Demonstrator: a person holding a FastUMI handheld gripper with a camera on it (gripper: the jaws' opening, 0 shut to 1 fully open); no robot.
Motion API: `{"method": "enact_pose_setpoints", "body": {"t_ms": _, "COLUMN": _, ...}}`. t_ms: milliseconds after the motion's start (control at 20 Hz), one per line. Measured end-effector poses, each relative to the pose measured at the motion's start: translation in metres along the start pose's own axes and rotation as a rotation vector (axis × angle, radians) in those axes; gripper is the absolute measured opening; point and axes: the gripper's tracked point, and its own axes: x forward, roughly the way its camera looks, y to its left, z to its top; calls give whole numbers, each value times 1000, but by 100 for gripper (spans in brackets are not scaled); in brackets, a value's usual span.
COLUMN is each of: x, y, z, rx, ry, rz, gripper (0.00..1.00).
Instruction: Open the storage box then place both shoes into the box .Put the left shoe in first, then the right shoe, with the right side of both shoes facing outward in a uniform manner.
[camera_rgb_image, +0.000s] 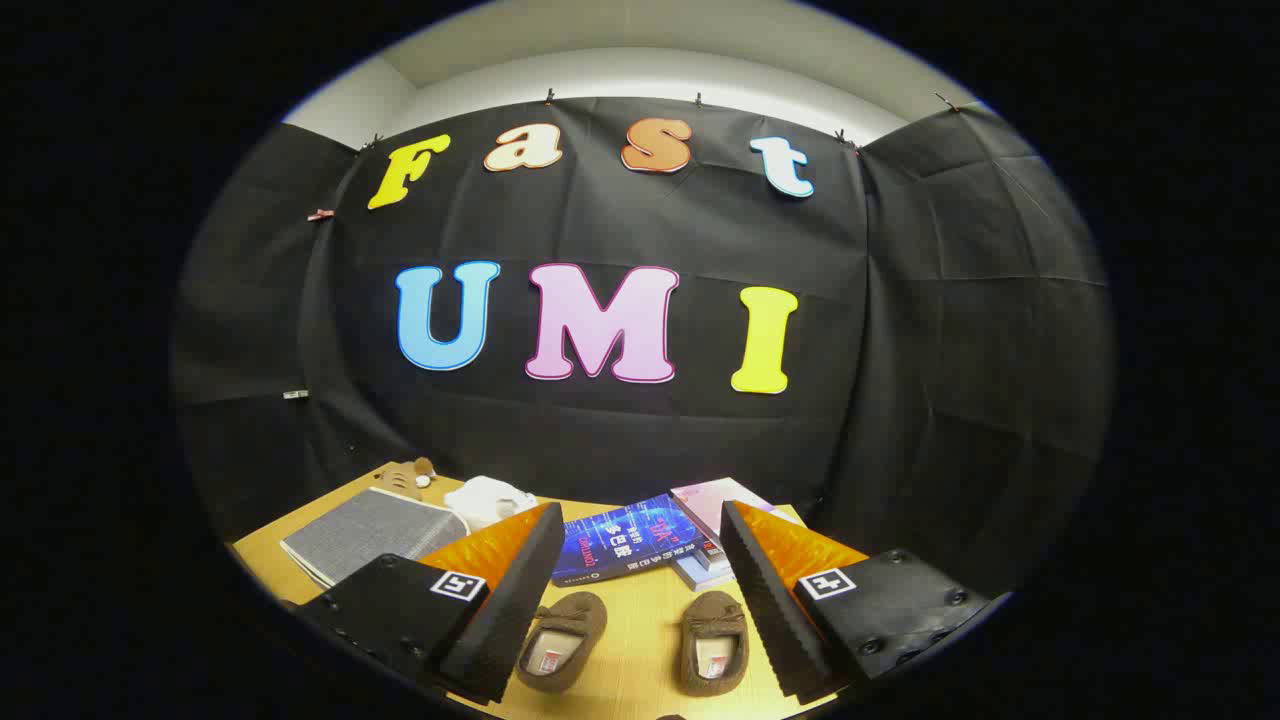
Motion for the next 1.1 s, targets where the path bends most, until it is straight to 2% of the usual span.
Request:
{"method": "enact_pose_setpoints", "body": {"t_ms": 700, "x": 5, "y": 24, "z": -27, "rx": 36, "ry": 73, "rz": 57, "gripper": 97}}
{"method": "enact_pose_setpoints", "body": {"t_ms": 1100, "x": 15, "y": 45, "z": -50, "rx": 50, "ry": 149, "rz": 123, "gripper": 97}}
